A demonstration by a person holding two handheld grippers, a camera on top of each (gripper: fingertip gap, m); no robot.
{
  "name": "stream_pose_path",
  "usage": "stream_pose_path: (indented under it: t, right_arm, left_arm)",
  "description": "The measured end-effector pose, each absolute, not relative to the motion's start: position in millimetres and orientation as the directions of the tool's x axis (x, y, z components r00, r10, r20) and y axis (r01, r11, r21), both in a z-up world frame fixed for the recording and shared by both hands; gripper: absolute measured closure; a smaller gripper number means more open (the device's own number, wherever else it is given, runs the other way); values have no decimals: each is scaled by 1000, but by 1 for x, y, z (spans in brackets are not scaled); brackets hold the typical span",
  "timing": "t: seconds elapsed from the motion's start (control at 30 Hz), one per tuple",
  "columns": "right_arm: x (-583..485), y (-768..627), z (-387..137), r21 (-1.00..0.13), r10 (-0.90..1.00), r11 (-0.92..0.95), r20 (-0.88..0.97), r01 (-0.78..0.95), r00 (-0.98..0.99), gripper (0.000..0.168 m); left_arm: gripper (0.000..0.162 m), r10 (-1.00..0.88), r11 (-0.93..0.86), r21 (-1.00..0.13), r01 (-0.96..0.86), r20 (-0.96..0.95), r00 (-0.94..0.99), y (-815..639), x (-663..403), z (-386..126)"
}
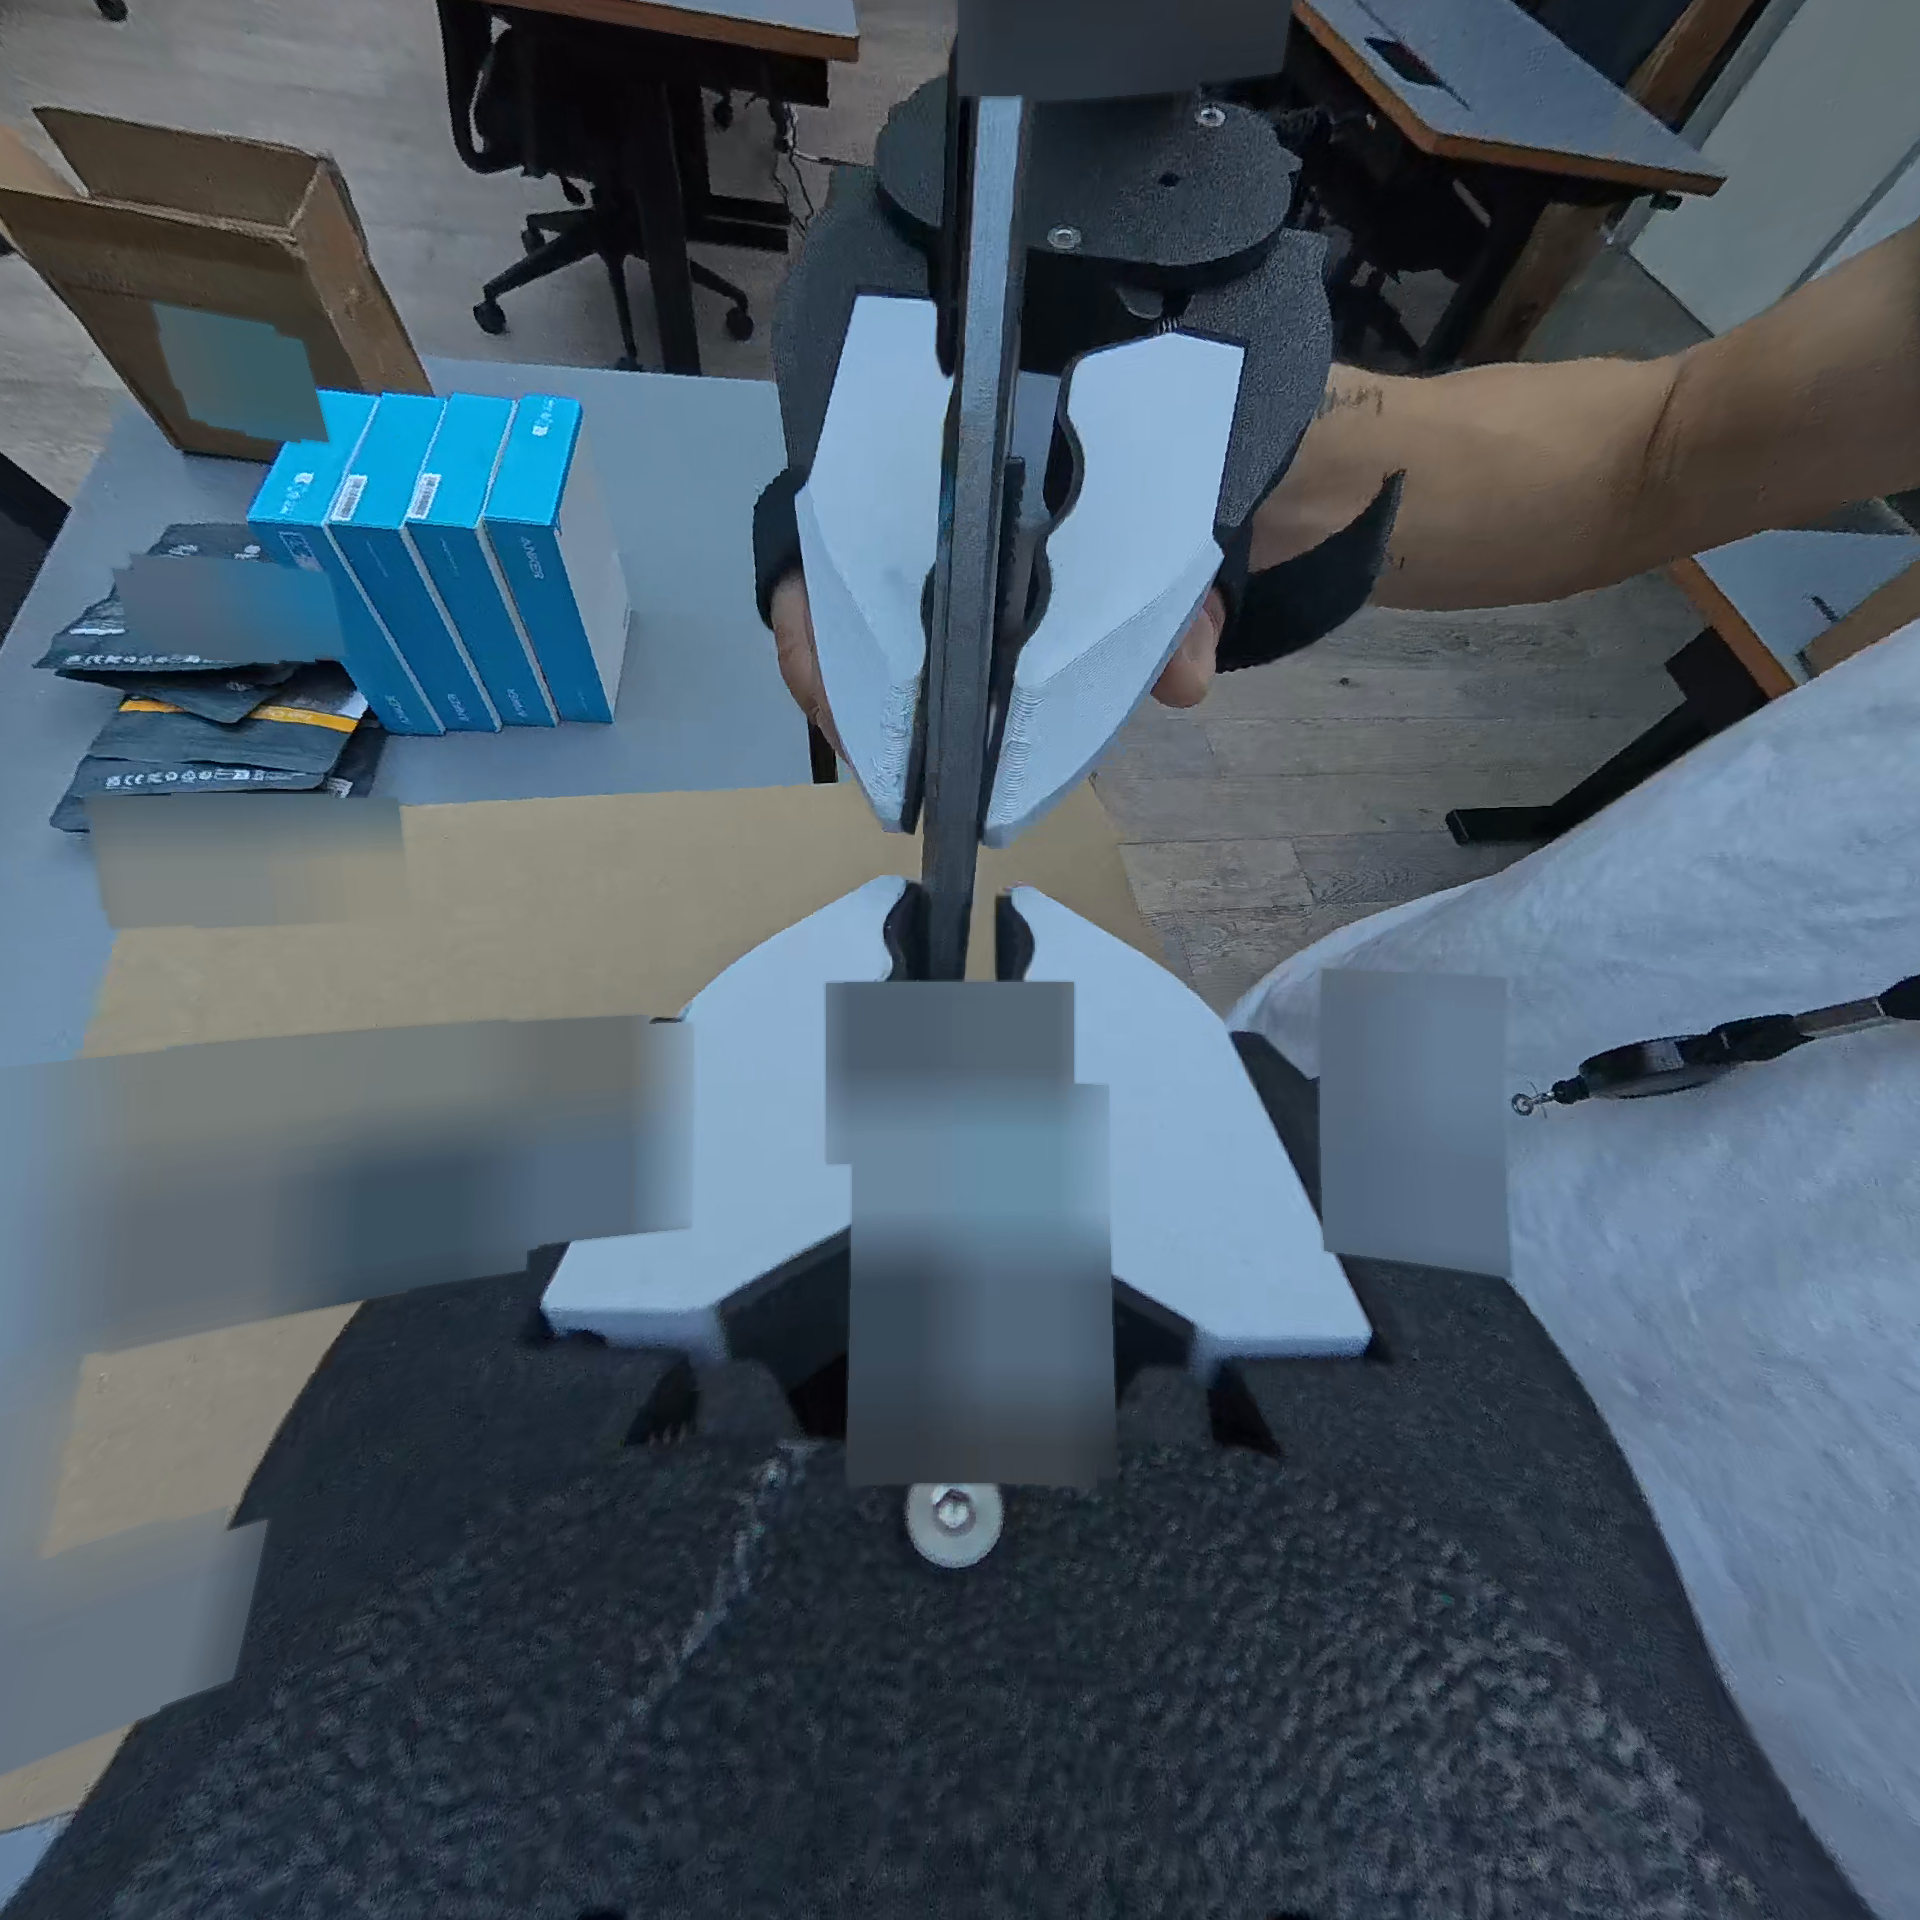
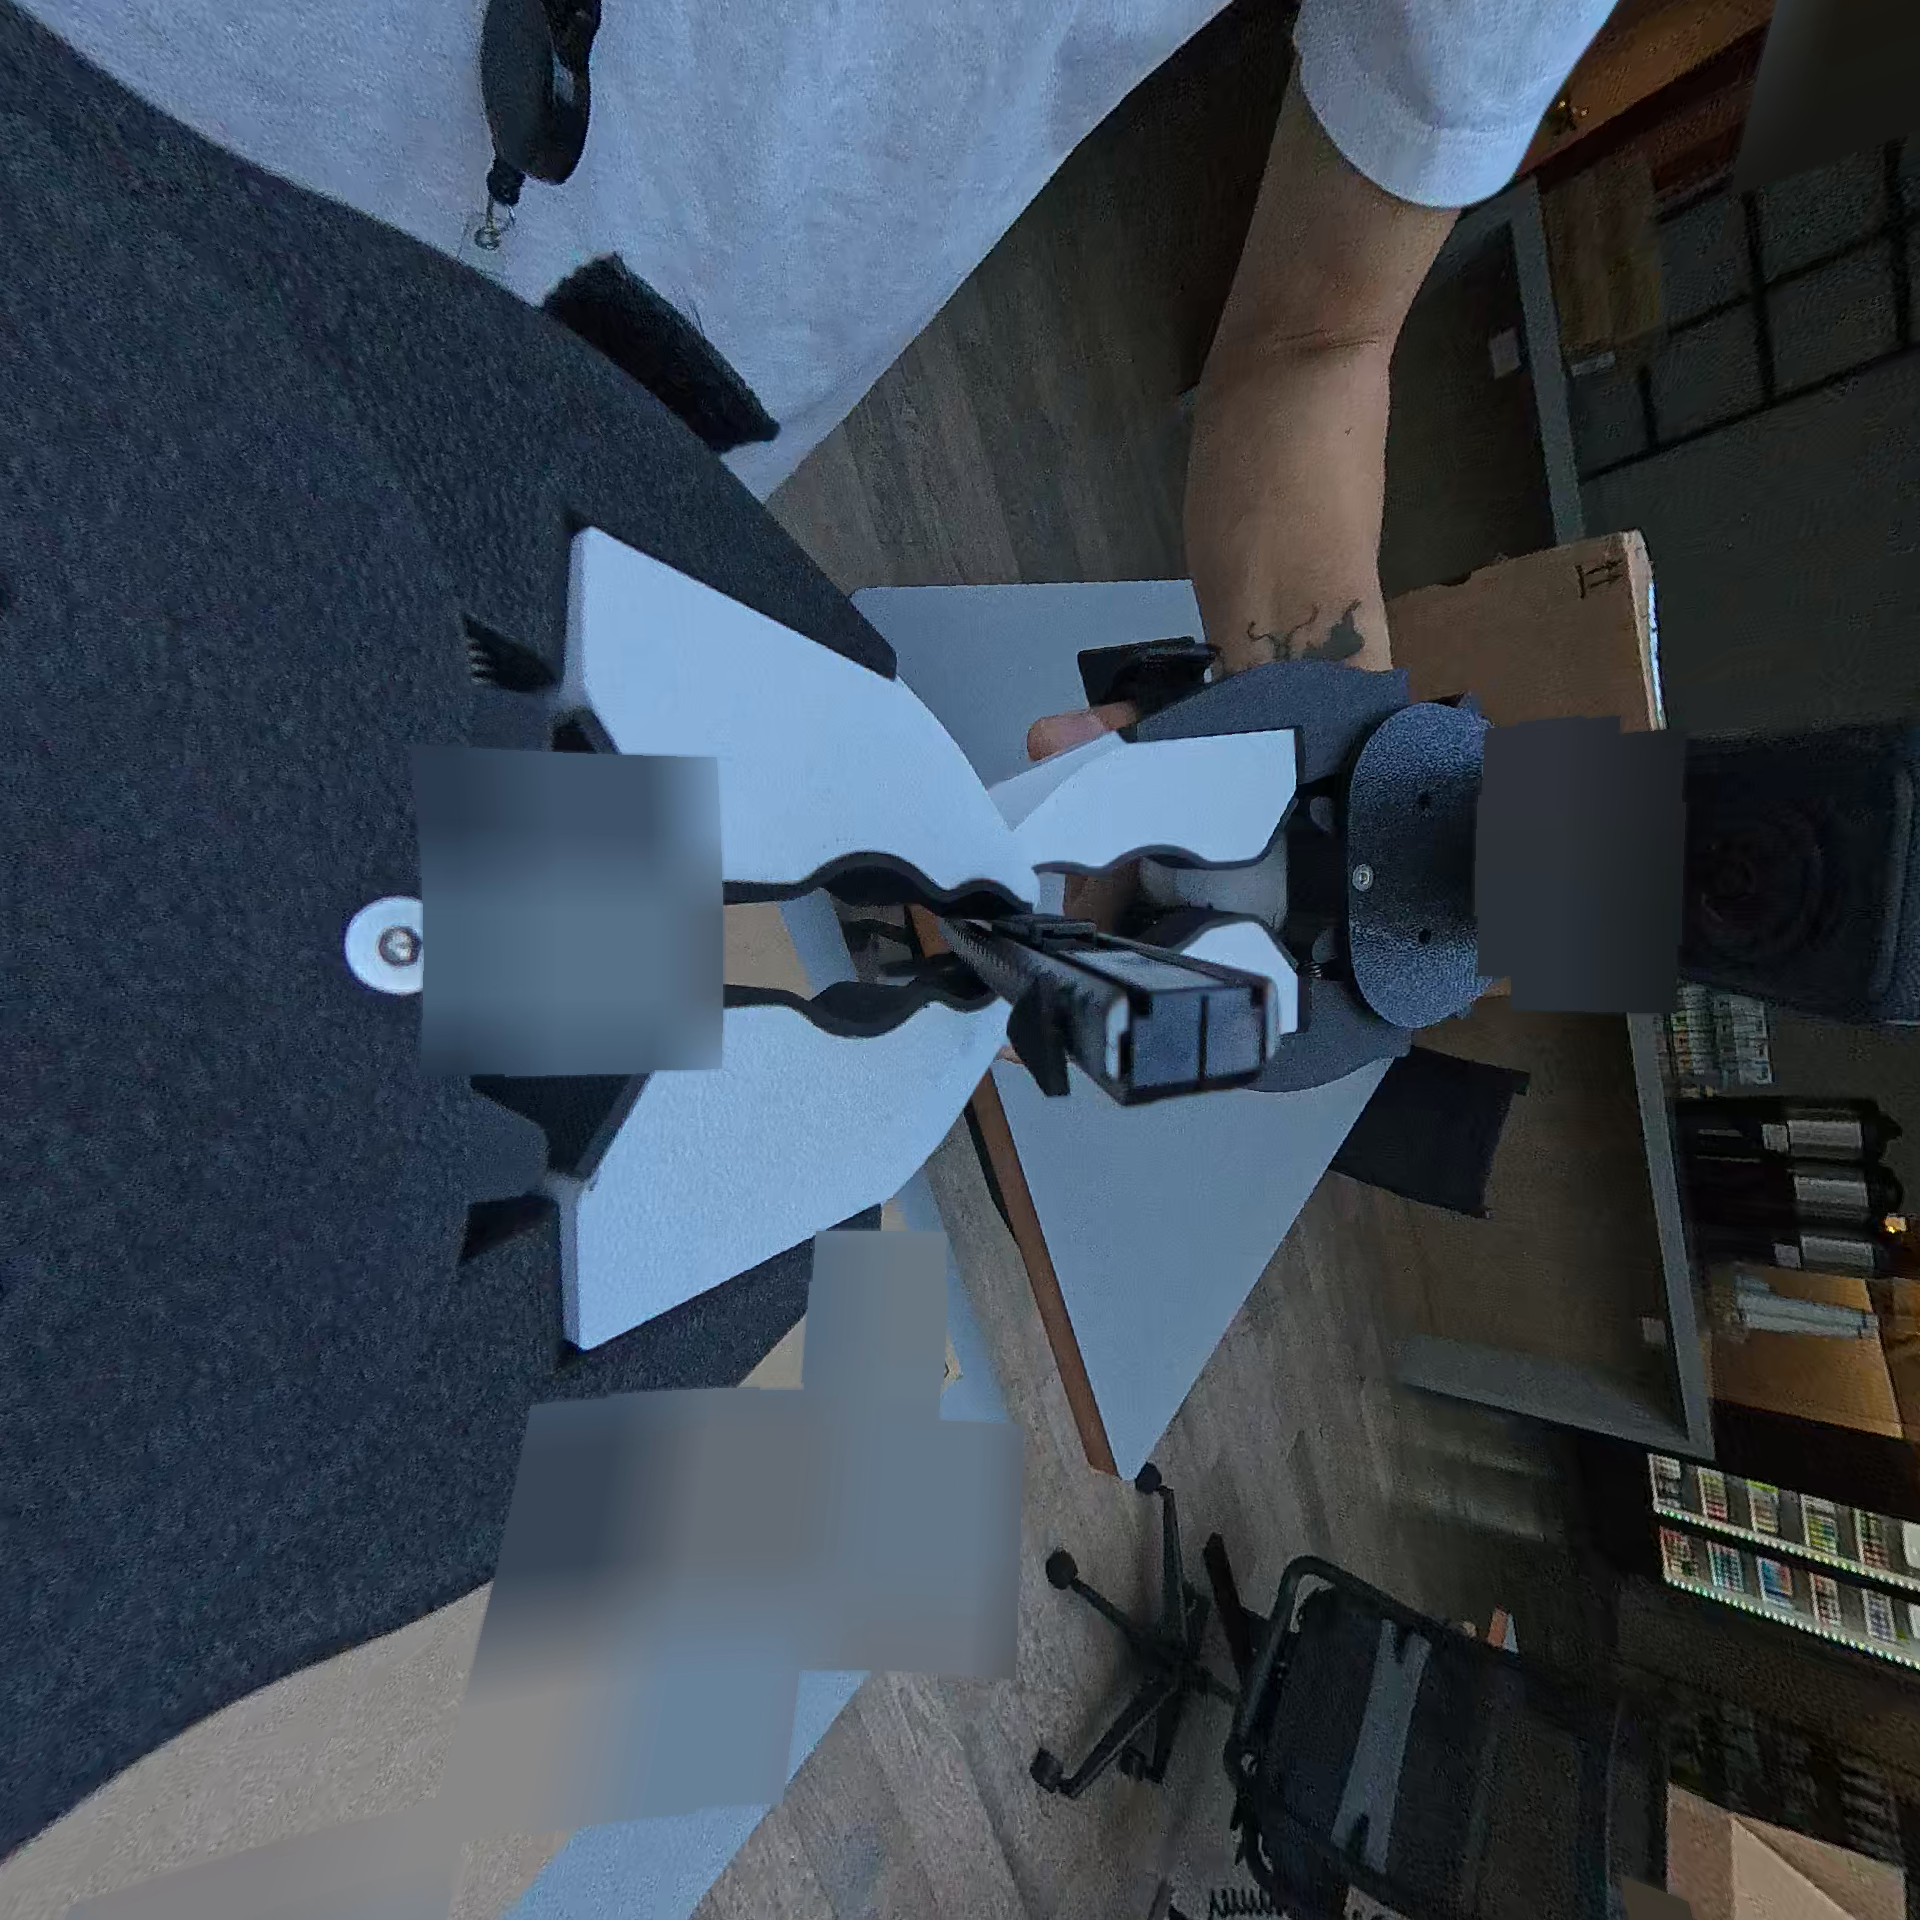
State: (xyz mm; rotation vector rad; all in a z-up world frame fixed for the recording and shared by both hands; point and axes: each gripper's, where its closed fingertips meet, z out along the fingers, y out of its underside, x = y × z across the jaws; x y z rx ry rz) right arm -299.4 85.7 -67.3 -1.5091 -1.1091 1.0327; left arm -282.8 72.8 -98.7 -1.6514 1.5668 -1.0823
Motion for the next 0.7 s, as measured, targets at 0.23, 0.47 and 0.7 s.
stream_pose_path:
  t: [0.23,0.47,0.7]
  right_arm:
    - [-281,86,-41,-979,952,-198,-202,-39,230,160]
    - [-282,83,-42,-978,948,-199,-208,-60,240,160]
    - [-282,80,-47,-974,950,-224,-226,-34,214,149]
  left_arm:
    - [135,-980,-196,-885,-421,190,56,75,-300,-97]
    - [153,-974,-226,-913,-340,219,60,76,-301,-84]
    - [160,-964,-261,-897,-357,258,60,71,-303,-84]
